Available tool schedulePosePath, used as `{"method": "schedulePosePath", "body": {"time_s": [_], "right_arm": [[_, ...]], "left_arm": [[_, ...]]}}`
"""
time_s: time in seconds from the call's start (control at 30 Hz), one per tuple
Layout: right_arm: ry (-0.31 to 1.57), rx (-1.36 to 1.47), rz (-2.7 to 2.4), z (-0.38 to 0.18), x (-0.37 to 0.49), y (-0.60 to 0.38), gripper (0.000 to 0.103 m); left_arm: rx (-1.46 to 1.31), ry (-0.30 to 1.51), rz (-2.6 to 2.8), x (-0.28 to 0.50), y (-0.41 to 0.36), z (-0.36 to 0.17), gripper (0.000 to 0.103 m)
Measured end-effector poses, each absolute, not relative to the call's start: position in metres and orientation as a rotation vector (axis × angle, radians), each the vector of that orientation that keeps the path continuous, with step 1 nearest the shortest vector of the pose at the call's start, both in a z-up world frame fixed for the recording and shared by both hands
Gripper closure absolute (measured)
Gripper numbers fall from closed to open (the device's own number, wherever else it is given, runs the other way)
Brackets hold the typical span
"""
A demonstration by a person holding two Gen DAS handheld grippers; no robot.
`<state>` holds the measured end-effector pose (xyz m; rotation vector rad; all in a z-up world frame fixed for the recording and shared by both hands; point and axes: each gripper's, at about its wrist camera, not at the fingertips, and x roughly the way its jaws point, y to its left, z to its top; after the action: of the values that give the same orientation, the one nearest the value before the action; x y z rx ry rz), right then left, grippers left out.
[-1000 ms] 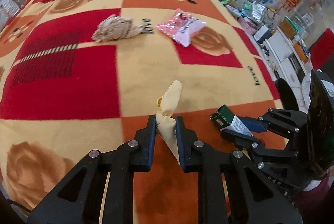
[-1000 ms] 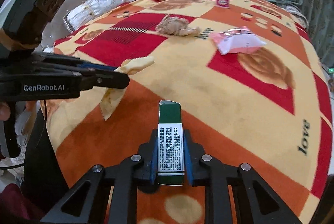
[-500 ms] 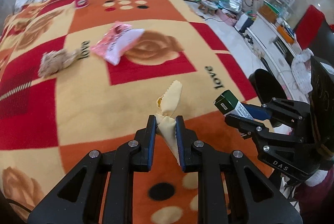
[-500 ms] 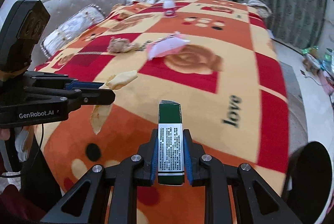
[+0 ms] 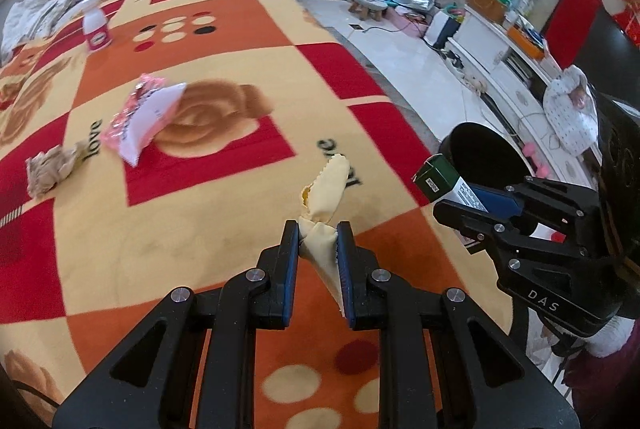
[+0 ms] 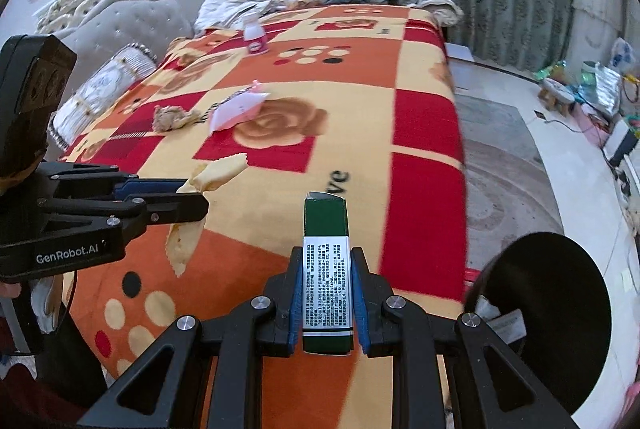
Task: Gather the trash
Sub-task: 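Carry the beige tissue and green box over the black bin and open both tools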
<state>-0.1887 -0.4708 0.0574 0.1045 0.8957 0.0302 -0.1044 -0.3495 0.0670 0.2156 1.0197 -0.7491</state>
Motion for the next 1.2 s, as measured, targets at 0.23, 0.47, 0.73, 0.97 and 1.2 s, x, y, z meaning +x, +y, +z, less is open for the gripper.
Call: {"method": "schedulePosePath", "body": {"time_s": [0.23,0.47,0.73,0.97,1.2], "right_arm": [[0.886,0.135,-0.034,0.059,-0.205,-0.500,0.083],[0.881,0.176,-0.116,0.057,-0.226,-0.541,0.083],[0.879,0.220,-0.219,0.054,-0.252,-0.589,0.083],[0.897,0.273,-0.282,0.040,-0.269,-0.625,0.083],[0.907,0.306,-0.315,0.030,-0.278,-0.644,0.083]], "left_arm": [[0.242,1.017,-0.800,-0.114,-0.386,0.068,0.087],[0.275,1.018,-0.864,-0.126,-0.426,0.068,0.087],[0.295,1.041,-0.940,-0.141,-0.474,0.064,0.087],[0.273,1.073,-0.999,-0.147,-0.509,0.059,0.087],[0.242,1.113,-1.032,-0.145,-0.535,0.051,0.087]]}}
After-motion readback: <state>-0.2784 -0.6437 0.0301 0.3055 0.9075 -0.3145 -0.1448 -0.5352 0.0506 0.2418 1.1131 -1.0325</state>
